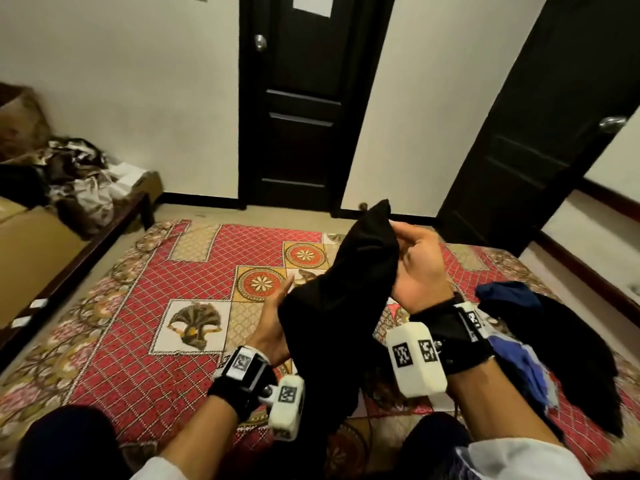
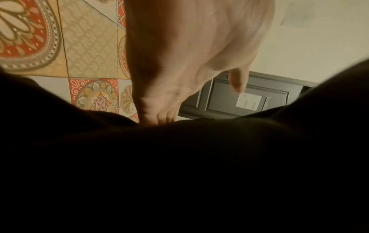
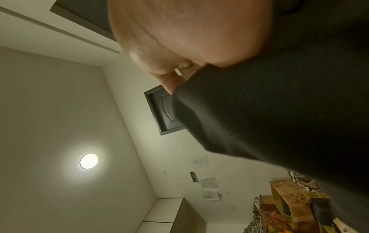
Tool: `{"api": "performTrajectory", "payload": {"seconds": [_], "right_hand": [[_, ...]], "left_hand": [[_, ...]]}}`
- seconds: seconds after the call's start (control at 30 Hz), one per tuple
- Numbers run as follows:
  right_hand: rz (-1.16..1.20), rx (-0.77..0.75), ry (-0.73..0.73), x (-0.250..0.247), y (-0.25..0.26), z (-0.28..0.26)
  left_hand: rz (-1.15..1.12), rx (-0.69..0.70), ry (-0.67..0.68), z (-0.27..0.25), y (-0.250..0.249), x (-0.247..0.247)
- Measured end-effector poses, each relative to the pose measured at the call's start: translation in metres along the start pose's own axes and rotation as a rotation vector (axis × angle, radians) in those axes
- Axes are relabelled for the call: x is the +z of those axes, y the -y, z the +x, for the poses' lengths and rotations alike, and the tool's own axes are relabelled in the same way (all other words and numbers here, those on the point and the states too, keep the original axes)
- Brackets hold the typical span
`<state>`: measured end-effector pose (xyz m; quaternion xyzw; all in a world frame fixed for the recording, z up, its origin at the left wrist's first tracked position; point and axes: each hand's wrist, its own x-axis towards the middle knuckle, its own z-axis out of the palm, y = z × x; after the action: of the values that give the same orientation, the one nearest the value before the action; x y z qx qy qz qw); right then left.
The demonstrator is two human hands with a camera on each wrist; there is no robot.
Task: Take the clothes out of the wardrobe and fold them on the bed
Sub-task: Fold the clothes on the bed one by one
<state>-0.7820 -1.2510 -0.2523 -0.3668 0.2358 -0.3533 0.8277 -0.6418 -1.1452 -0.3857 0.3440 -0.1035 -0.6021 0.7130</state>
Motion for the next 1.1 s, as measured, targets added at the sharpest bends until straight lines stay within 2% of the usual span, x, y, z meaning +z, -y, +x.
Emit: {"api": "performTrajectory", "payload": {"seconds": [0.1, 0.23, 0.33, 0.4, 0.47, 0.57, 0.63, 0.7, 0.8, 0.97, 1.1], "right_hand": [[-0.027, 0.006, 0.047, -0.002, 0.002, -0.006], [-0.12, 0.097, 0.175, -0.001, 0.003, -0.012], [-0.294, 0.101, 0.301, -0.001, 0.002, -0.017], [-0.482, 0.06, 0.406, 0.005, 0.004, -0.023], [-0.634, 0.014, 0.482, 0.01, 0.01, -0.027], [-0.679, -0.031, 0.598, 0.018, 0.023, -0.035], [-0.714, -0.072, 0.581, 0.022, 0.035, -0.038], [-0.766, -0.13, 0.544, 0.025, 0.049, -0.04], [-0.774, -0.197, 0.54, 0.032, 0.07, -0.048], [-0.759, -0.341, 0.523, 0.055, 0.108, -0.065], [-0.757, -0.449, 0.433, 0.067, 0.129, -0.073]], "left_hand": [[0.069, -0.022, 0.011, 0.01, -0.009, -0.015], [0.554, -0.004, 0.015, 0.013, -0.021, -0.01], [0.78, 0.174, -0.031, 0.013, -0.029, -0.001], [0.854, 0.328, 0.067, 0.001, -0.04, 0.013], [0.909, 0.414, 0.224, -0.01, -0.054, 0.031], [0.925, 0.349, 0.428, -0.022, -0.081, 0.058], [1.005, 0.307, 0.493, -0.022, -0.099, 0.07], [1.126, 0.266, 0.499, -0.017, -0.109, 0.075], [1.263, 0.217, 0.396, -0.005, -0.114, 0.071], [1.127, 0.159, 0.323, 0.003, -0.113, 0.06], [0.861, 0.353, 0.281, -0.005, -0.123, 0.074]]}}
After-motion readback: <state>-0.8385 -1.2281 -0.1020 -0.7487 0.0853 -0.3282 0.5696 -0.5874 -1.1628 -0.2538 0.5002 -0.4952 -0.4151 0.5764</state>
